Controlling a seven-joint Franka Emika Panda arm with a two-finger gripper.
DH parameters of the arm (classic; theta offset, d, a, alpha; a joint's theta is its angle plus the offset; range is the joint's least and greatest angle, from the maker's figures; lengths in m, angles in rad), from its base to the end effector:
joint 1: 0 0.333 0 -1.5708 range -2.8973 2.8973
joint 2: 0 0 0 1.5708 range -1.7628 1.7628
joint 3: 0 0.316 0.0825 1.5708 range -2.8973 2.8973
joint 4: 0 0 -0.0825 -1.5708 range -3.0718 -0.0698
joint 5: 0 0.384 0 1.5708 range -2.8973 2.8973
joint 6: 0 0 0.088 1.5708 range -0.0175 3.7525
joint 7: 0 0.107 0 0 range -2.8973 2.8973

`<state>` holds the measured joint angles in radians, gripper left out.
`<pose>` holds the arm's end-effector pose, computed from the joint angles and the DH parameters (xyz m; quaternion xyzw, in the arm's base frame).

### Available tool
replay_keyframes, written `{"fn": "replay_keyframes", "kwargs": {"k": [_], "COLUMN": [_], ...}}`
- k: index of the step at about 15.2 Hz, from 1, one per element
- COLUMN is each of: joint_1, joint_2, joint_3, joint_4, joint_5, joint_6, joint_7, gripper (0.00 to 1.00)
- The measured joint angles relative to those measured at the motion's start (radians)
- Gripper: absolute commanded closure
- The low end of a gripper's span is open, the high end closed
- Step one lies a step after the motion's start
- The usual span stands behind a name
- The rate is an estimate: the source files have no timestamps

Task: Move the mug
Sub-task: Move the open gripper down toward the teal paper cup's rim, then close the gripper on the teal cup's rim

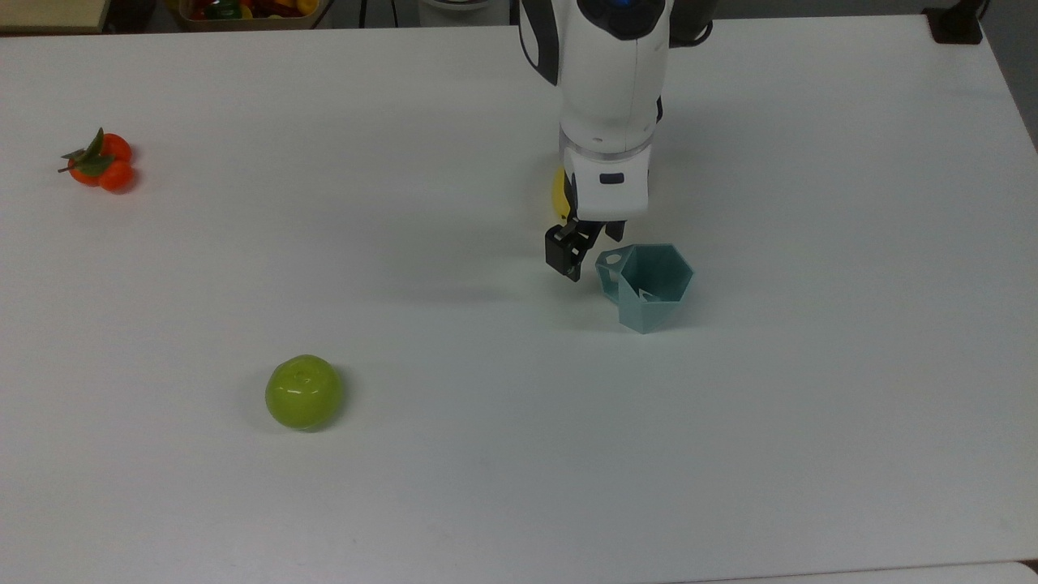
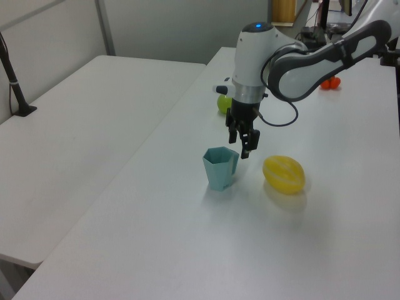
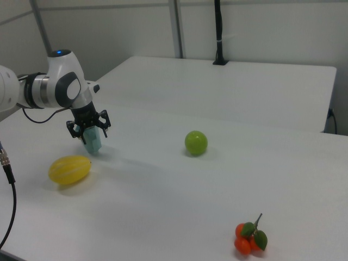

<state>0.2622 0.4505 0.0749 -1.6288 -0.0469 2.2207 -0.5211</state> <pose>0.6534 0.2206 0.3738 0.9037 0.4222 0.0707 0.0102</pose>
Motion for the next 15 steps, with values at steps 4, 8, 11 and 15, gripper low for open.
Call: {"fn": "replay_keyframes", "kwargs": {"k": [4,8,11,15], "joint_1": [0.002,0.004,0.005,0.006], "joint_2": [0.019,0.030,0.034,0.037], "joint_3": [0.000,0.000,0.009,0.016], "joint_4": [0.001,0.001,0.001,0.001], "joint_5": [0.000,0.000,0.000,0.000], "joint_6": [0.036,0.041,0.065,0.068], "joint_7": [0.000,0.000,0.001,0.001], "gripper": [0.38,0.54,0.69,0.88]}}
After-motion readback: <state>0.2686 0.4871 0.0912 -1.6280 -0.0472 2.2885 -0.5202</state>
